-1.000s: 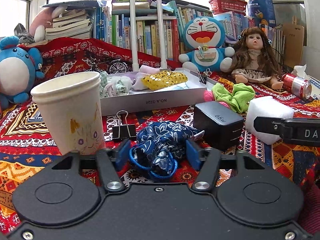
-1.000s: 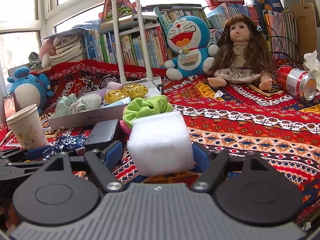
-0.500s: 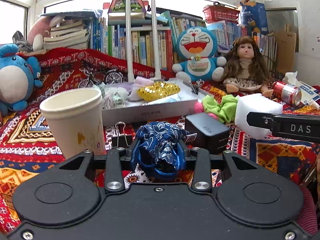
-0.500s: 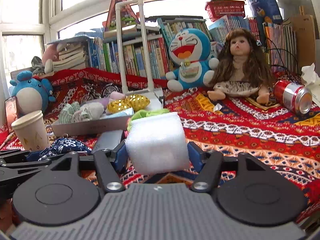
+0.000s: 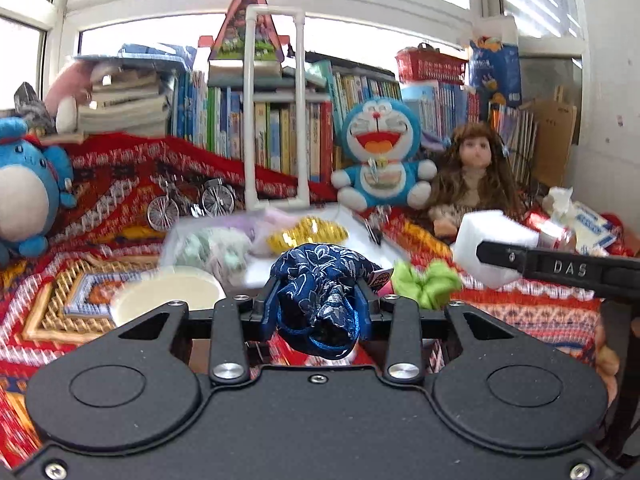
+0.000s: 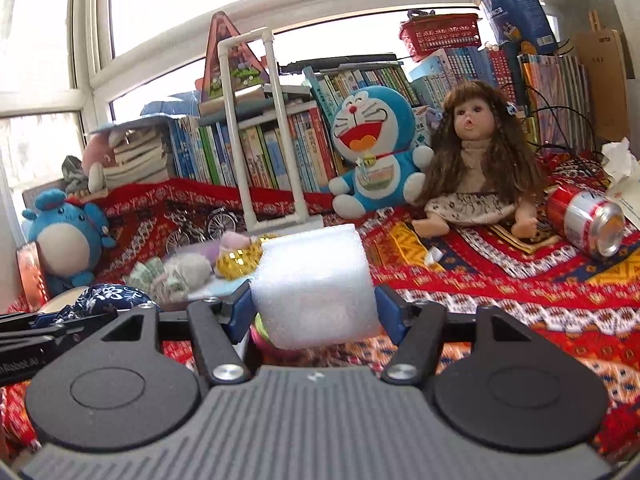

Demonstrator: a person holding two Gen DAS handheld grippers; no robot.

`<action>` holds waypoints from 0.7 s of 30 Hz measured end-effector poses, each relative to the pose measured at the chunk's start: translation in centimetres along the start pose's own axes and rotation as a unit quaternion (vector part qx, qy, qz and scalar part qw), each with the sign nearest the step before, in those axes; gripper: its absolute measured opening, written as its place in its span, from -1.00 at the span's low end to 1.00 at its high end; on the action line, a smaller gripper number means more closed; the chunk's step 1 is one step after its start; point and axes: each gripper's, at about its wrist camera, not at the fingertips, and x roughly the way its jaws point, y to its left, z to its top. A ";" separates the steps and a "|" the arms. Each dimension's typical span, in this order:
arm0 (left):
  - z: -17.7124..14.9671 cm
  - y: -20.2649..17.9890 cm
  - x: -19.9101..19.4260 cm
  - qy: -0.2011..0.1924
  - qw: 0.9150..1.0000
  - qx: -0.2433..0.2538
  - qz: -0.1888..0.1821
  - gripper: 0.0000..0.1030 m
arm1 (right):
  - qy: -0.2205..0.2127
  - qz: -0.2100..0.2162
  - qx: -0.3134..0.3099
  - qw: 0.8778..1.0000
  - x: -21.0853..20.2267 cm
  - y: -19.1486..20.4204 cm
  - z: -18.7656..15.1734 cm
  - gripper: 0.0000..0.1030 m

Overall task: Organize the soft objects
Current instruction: 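Carry the navy scrunchie and the foam cube over the tray with both tools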

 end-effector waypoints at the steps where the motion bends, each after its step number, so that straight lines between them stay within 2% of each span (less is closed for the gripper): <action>1: 0.9 0.5 -0.2 -0.005 1.000 -0.001 -0.001 -0.32 | 0.000 0.005 0.000 1.000 0.2 0.1 0.5 0.29; 5: 4.6 2.6 -0.5 -0.011 1.000 -0.003 -0.003 -0.31 | 0.010 0.021 -0.008 1.000 1.9 0.9 2.6 0.29; 10: 9.2 5.8 0.9 0.024 0.999 -0.006 -0.022 -0.31 | 0.042 0.042 -0.002 0.998 4.6 1.7 5.2 0.29; 15: 12.8 8.6 5.0 0.060 0.998 0.016 0.008 -0.31 | 0.076 0.055 -0.001 0.996 8.2 2.5 8.0 0.29; 18: 13.7 10.2 8.2 0.095 0.995 -0.001 0.025 -0.31 | 0.103 0.056 -0.005 0.993 10.6 3.3 8.9 0.29; 21: 13.7 11.6 10.9 0.114 0.993 -0.016 0.041 -0.31 | 0.133 0.063 -0.003 0.989 12.8 3.9 9.0 0.29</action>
